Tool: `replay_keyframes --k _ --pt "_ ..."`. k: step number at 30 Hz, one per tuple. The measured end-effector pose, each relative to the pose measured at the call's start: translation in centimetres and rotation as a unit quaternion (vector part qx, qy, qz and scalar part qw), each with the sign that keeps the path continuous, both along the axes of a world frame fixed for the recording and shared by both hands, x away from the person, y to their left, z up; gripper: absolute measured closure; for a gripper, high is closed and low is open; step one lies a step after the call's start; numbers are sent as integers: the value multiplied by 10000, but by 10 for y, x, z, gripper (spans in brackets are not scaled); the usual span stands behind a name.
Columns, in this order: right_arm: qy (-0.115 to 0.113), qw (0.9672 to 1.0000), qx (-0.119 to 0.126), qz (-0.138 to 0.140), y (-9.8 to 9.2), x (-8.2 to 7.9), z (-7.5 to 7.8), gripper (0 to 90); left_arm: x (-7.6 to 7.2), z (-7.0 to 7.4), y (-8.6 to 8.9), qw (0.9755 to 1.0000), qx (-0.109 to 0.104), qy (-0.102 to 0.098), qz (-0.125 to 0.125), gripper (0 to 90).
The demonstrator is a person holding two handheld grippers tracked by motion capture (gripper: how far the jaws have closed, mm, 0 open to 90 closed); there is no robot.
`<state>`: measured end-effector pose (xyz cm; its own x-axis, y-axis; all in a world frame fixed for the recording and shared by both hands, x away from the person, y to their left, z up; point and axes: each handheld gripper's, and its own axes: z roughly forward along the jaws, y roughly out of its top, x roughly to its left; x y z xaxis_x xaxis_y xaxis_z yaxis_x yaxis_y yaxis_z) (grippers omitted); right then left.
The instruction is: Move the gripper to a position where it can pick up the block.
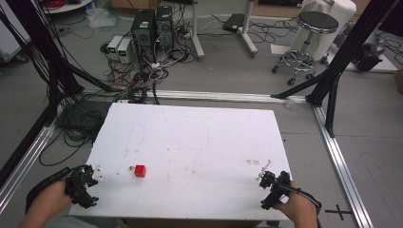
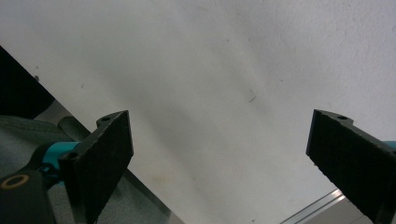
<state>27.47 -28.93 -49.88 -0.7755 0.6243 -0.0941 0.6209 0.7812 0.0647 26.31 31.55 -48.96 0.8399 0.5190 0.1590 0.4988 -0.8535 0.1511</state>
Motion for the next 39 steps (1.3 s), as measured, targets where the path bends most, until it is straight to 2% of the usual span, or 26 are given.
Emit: replay_keyframes --k 16,25,33,39 --pt "-26 10000 38 -16 2 0 1 65 -1 2 1 10000 -12 -1 15 211" --pt "38 9999 26 99 5 -1 -1 65 1 2 1 10000 -1 46 -76 212" --pt "3 9999 83 77 4 -1 0 65 9 3 -5 9989 22 -7 -468 212" --pt "-32 9999 98 61 3 -2 1 65 19 5 -13 9957 55 65 -927 213"
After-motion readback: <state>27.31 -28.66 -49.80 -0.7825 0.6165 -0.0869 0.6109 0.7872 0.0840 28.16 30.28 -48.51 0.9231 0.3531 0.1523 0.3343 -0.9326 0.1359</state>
